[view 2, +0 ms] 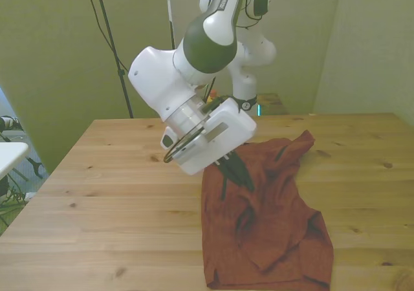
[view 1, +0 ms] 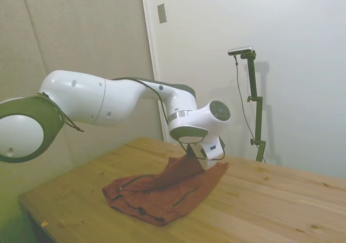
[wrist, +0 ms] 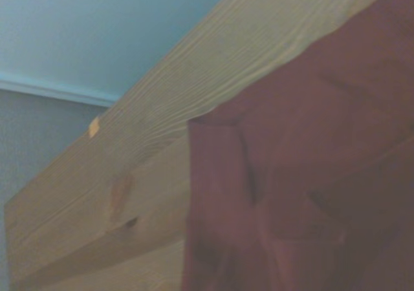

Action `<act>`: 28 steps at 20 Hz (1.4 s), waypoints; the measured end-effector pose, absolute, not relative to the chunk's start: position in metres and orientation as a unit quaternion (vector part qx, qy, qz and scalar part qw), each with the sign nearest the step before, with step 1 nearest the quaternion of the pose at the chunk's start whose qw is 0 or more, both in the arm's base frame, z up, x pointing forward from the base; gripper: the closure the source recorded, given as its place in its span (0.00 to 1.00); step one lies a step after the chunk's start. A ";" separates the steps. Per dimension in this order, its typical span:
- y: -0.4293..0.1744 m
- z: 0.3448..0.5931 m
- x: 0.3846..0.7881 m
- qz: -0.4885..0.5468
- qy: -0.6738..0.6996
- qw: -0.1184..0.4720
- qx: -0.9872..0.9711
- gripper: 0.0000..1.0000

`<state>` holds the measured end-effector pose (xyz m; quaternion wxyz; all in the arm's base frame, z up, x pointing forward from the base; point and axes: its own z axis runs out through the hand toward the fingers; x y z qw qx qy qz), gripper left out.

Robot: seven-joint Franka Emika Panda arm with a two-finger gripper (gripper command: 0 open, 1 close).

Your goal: Unfold the shorts

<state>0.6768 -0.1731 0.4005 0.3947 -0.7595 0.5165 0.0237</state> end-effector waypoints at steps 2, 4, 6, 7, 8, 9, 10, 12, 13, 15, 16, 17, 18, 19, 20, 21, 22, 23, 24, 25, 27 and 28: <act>-0.151 0.402 0.688 0.028 0.503 0.400 -0.766 1.00; -0.131 0.402 0.700 0.032 0.493 0.407 -0.768 1.00; -0.118 0.400 0.710 0.037 0.489 0.410 -0.769 1.00; -0.111 0.399 0.715 0.039 0.487 0.412 -0.769 1.00; -0.106 0.399 0.720 0.040 0.486 0.414 -0.769 1.00; -0.100 0.398 0.724 0.042 0.485 0.416 -0.769 1.00; -0.094 0.398 0.729 0.044 0.483 0.418 -0.768 1.00; -0.076 0.400 0.739 0.048 0.476 0.423 -0.770 1.00; -0.066 0.401 0.744 0.050 0.472 0.425 -0.770 1.00; -0.047 0.402 0.752 0.053 0.467 0.428 -0.772 1.00; -0.040 0.402 0.756 0.054 0.464 0.429 -0.773 1.00; -0.035 0.400 0.758 0.056 0.463 0.429 -0.774 1.00; -0.033 0.399 0.759 0.056 0.462 0.429 -0.774 1.00; -0.032 0.399 0.761 0.056 0.462 0.430 -0.774 1.00; -0.032 0.400 0.761 0.056 0.463 0.430 -0.773 1.00; -0.032 0.402 0.761 0.054 0.463 0.425 -0.776 1.00; -0.032 0.405 0.760 0.052 0.466 0.412 -0.781 1.00; -0.031 0.412 0.757 0.051 0.467 0.398 -0.788 1.00; -0.030 0.423 0.752 0.050 0.465 0.384 -0.796 1.00; -0.030 0.439 0.745 0.039 0.461 0.364 -0.808 1.00; -0.028 0.484 0.727 0.003 0.444 0.333 -0.832 0.00; -0.024 0.502 0.714 -0.010 0.433 0.318 -0.843 0.00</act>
